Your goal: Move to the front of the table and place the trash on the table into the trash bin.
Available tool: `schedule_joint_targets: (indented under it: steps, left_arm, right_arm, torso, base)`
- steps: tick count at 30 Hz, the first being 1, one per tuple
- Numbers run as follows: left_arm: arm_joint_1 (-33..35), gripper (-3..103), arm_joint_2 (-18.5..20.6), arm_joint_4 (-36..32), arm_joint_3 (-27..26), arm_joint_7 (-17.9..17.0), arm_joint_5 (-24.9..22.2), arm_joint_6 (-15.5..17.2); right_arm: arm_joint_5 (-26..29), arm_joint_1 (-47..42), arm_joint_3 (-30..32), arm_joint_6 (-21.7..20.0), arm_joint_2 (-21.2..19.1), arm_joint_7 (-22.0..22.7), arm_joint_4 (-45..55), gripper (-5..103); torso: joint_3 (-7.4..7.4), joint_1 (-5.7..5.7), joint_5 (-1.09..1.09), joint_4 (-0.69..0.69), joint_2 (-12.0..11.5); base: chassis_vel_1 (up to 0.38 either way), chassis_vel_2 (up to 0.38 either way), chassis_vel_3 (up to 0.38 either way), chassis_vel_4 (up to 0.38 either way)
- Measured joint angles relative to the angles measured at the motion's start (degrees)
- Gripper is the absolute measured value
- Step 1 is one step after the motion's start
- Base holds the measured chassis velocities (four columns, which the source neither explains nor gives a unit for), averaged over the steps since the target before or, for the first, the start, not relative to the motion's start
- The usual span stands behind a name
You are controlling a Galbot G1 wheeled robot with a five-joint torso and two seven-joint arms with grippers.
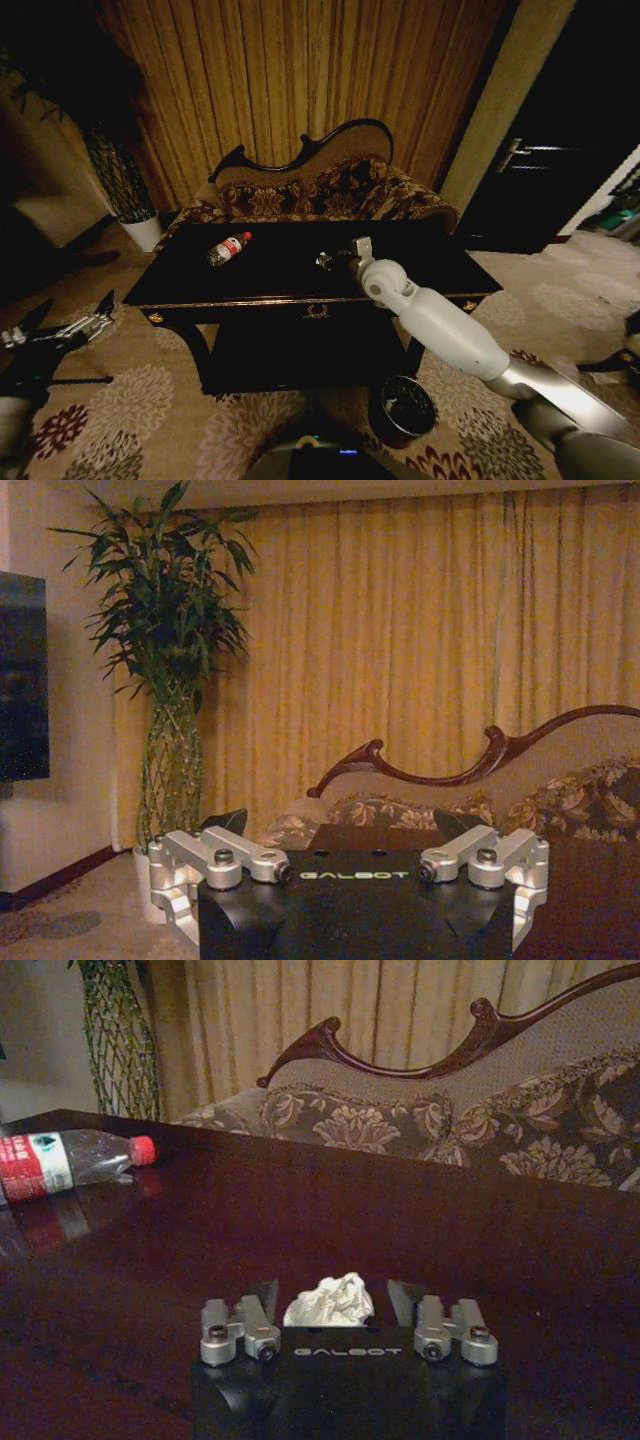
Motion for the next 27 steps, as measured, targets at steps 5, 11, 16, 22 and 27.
schedule_joint_targets:
  steps: [5, 11, 16, 22, 27]
  left_arm:
    - [0.35, 100, -0.11, 0.0, -0.35, 0.0, -0.02, 0.0]
    - [0.68, 100, -0.13, 0.0, -1.05, 0.02, -0.29, -0.3]
    - [0.87, 100, -0.2, 0.0, -1.75, 0.24, -0.82, -0.49]
    - [1.24, 100, -0.28, 0.0, -2.63, 0.61, -1.29, -0.89]
    - [1.24, 100, -0.27, 0.0, -2.65, 0.68, -1.3, -1.01]
  right_arm:
    - [-0.05, -0.2, -0.31, -0.16, -0.08, -0.16, -0.06, 85]
    - [-0.38, -0.39, -0.99, -0.2, 0.58, -0.27, -0.9, 98]
    - [-1.05, -0.37, -1.37, -0.27, 1.03, -0.33, -1.37, 84]
    - [-1.49, 0.15, -1.46, -0.16, 1.24, -0.31, -2.03, 56]
    - [-1.51, 0.02, -1.13, -0.05, 1.04, -0.31, -2.03, 40]
  torso:
    - [0.0, 0.0, 0.0, 0.0, 0.0]
    - [0.0, 0.0, 0.0, 0.0, 0.0]
    - [0.0, 0.0, 0.0, 0.0, 0.0]
    - [0.0, 0.0, 0.0, 0.0, 0.0]
    - [0.0, 0.0, 0.0, 0.0, 0.0]
  base:
    - [0.0, 0.0, 0.0, 0.0]
    - [0.0, 0.0, 0.0, 0.0]
    - [0.0, 0.0, 0.0, 0.0]
    - [0.0, 0.0, 0.0, 0.0]
    - [0.0, 0.0, 0.0, 0.0]
